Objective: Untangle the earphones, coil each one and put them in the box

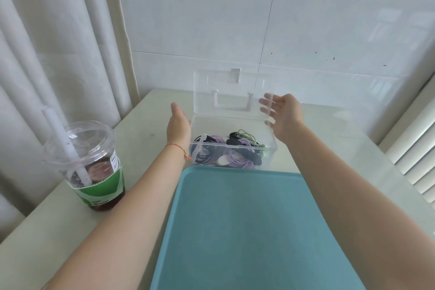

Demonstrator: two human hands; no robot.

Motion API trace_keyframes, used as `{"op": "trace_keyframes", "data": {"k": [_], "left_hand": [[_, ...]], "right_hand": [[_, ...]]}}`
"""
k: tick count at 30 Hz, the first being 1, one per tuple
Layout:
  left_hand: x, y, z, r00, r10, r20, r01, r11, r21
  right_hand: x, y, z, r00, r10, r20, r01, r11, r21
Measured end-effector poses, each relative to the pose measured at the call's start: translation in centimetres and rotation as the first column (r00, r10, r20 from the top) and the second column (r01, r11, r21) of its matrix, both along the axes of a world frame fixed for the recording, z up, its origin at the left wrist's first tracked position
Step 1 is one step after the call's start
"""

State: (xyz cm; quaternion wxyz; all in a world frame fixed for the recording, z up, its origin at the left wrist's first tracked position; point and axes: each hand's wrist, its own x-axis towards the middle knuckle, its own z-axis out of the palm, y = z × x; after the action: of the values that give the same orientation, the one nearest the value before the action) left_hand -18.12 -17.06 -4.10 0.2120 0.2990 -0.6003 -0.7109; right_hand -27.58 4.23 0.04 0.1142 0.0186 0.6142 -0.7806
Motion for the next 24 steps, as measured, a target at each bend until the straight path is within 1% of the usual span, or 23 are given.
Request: {"op": "trace_keyframes", "data": {"k": [2, 4, 6, 7, 8, 9, 10, 11, 12, 13, 14, 15, 16, 18, 21, 22, 24], "left_hand": [[0.4, -0.2, 0.6, 0.99, 0.112, -0.086, -0.111, 0.994, 0.017], [1.1, 0.1, 1.6, 0.971, 0.173, -0.164, -0.178, 0.984, -0.013], [2.0, 0.6, 2.5, 0.96, 0.168, -0.224, -0.191, 0.978, -0.086], [2.7, 1.1, 3.0, 0.961, 0.135, -0.24, -0.173, 0.974, -0.147], [3.2, 1.5, 3.3, 0.969, 0.083, -0.231, -0.139, 0.961, -0.238], [3.5, 1.8, 3.4, 0.98, 0.023, -0.197, -0.091, 0.934, -0.345], [4.1, 2.1, 3.4, 0.99, -0.041, -0.134, -0.026, 0.885, -0.466], [4.0, 2.4, 3.1, 0.994, -0.098, -0.05, 0.048, 0.799, -0.6], [4.4, 2.5, 2.8, 0.989, -0.145, 0.033, 0.124, 0.68, -0.723], [4.5, 2.6, 2.4, 0.98, -0.174, 0.1, 0.182, 0.555, -0.812], [4.6, 2.6, 2.0, 0.972, -0.179, 0.152, 0.219, 0.46, -0.86], [4.8, 2.7, 1.9, 0.967, -0.175, 0.186, 0.243, 0.404, -0.882], [4.9, 2.7, 1.8, 0.963, -0.172, 0.206, 0.258, 0.386, -0.886], [5.3, 3.0, 1.4, 0.958, -0.169, 0.231, 0.281, 0.394, -0.875], [5.4, 3.2, 1.0, 0.956, -0.175, 0.236, 0.287, 0.394, -0.873], [5.4, 3.2, 1.0, 0.959, -0.175, 0.224, 0.277, 0.405, -0.871], [5.5, 3.3, 0.7, 0.963, -0.175, 0.203, 0.259, 0.4, -0.879]], "right_hand": [[0.9, 0.9, 1.2, 0.997, -0.013, -0.072, 0.014, 1.0, 0.014], [2.1, 1.5, 2.1, 0.987, -0.007, -0.163, 0.022, 0.996, 0.088], [3.5, 1.4, 2.9, 0.967, 0.049, -0.251, 0.015, 0.969, 0.248], [4.3, 1.2, 3.2, 0.954, 0.09, -0.287, 0.019, 0.934, 0.355], [5.3, 0.9, 3.6, 0.935, 0.149, -0.322, 0.025, 0.878, 0.478], [6.0, 0.5, 3.8, 0.908, 0.237, -0.345, 0.022, 0.796, 0.605], [6.8, 0.0, 3.9, 0.867, 0.358, -0.347, 0.01, 0.684, 0.73], [7.1, -0.5, 3.7, 0.815, 0.484, -0.318, -0.005, 0.555, 0.832], [7.8, -0.9, 3.6, 0.757, 0.59, -0.281, -0.006, 0.436, 0.9], [8.1, -1.2, 3.3, 0.702, 0.663, -0.26, 0.009, 0.357, 0.934], [8.3, -1.3, 3.1, 0.666, 0.703, -0.25, 0.023, 0.316, 0.948], [8.6, -1.4, 3.0, 0.647, 0.718, -0.255, 0.032, 0.309, 0.95], [8.8, -1.3, 2.8, 0.644, 0.719, -0.262, 0.038, 0.313, 0.949], [9.1, -1.3, 2.4, 0.635, 0.722, -0.276, 0.07, 0.302, 0.951], [9.8, -1.6, 1.5, 0.613, 0.721, -0.325, 0.182, 0.271, 0.945], [10.1, -1.8, 1.3, 0.607, 0.713, -0.351, 0.232, 0.264, 0.936], [10.5, -2.0, 0.9, 0.592, 0.705, -0.39, 0.308, 0.25, 0.918]]}}
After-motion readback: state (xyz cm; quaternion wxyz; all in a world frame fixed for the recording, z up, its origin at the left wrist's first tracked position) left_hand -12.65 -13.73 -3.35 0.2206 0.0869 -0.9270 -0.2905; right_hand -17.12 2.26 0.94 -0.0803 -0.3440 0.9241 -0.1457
